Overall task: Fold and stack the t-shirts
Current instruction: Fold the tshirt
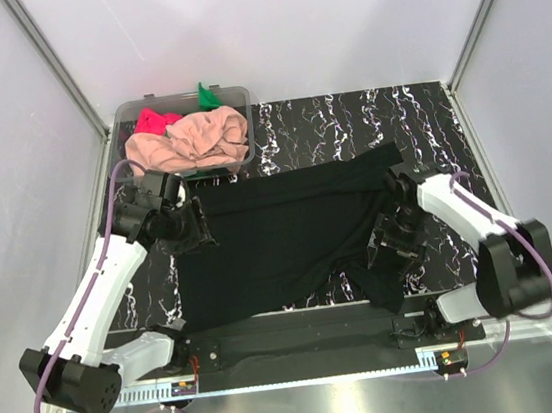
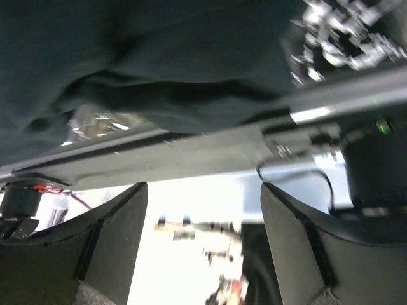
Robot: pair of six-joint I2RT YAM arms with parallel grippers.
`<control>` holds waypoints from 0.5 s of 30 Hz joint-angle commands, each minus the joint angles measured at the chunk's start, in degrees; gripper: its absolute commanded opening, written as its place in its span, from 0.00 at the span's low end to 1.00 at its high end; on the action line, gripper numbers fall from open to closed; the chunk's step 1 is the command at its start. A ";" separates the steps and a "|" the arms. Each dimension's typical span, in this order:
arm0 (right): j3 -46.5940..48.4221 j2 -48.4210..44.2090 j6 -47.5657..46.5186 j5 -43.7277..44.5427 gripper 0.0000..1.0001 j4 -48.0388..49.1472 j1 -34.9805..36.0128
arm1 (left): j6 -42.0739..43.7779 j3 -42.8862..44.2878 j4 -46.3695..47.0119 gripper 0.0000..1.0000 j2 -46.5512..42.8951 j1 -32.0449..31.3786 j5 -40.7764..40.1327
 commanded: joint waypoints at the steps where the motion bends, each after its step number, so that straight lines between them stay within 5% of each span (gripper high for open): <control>1: -3.41 -8.11 0.09 -2.08 0.79 7.02 1.95 | 0.97 -0.32 1.88 0.52 -1.30 -0.16 1.82; 10: -21.89 -34.73 15.21 -6.90 0.76 14.50 2.47 | 1.06 2.32 0.65 0.52 2.48 -0.42 3.84; 15: -22.34 -33.18 15.74 -5.15 0.78 17.65 3.09 | 1.15 4.51 0.13 0.52 4.59 -2.09 3.85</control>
